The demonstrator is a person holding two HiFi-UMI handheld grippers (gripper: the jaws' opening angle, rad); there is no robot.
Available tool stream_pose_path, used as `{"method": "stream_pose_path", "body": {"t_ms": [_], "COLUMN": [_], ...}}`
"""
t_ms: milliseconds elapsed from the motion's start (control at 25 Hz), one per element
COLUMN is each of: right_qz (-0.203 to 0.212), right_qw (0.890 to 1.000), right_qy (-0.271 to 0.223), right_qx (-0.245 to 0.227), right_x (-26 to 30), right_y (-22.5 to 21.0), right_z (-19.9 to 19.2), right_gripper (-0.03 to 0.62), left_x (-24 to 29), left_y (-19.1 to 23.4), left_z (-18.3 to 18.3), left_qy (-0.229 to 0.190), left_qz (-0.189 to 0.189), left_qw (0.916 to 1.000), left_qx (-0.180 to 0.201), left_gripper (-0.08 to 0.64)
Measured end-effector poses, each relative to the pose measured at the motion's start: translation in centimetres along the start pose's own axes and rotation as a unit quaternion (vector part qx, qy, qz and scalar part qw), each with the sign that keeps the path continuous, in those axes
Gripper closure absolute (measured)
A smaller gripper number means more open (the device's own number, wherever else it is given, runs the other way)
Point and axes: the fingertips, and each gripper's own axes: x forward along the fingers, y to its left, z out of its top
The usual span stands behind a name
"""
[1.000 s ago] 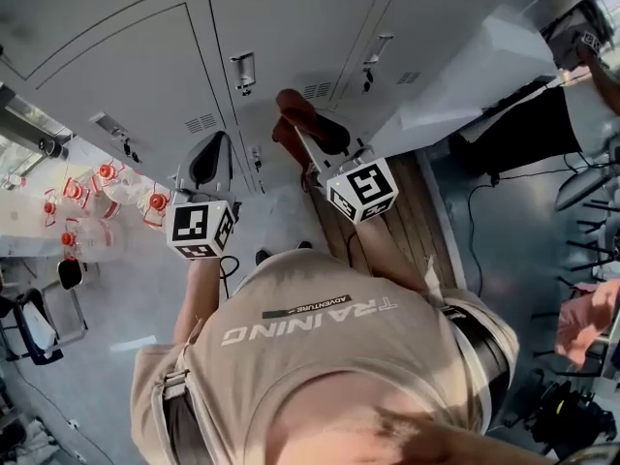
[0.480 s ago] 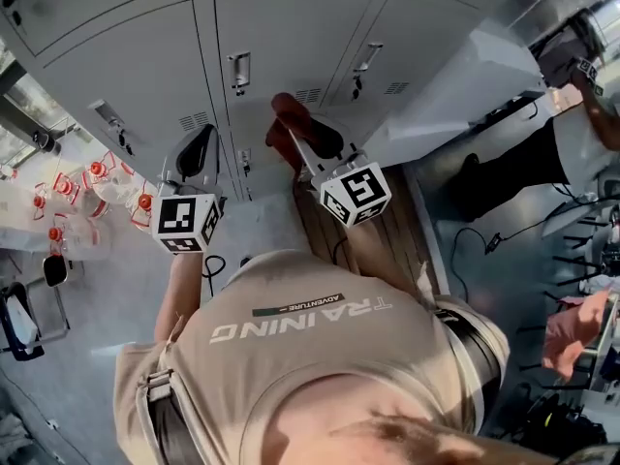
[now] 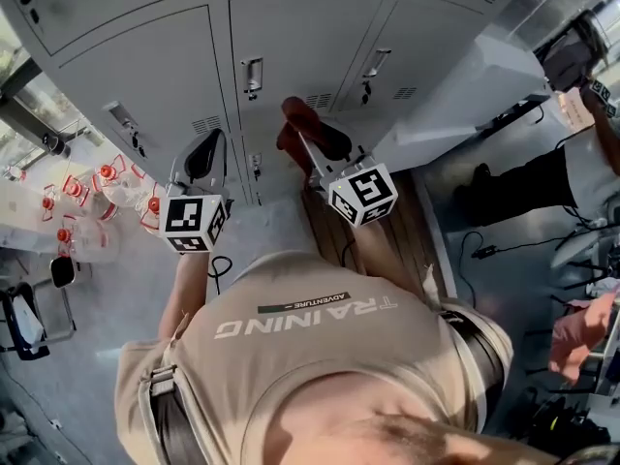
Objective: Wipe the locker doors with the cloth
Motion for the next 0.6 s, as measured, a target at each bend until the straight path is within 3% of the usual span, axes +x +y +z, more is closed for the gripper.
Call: {"method": "stream_pose_path", "body": {"t_ms": [600], "right_qz": [-0.022], "right_qw": [1.000], "right_qy": [-0.001], "right_qx": [0.009], "right_x": [1.4], "right_y": [-1.1], "right_z": [-1.4], "right_gripper": [0.526], "left_x": [0.9], "left_y": [1.3], "left_z": [-1.2], "left_qy": [0.003], "left_qz": [-0.011], "left_qw": [0.9999], "left_qx": [-0.009], "left_gripper": [0.554]}}
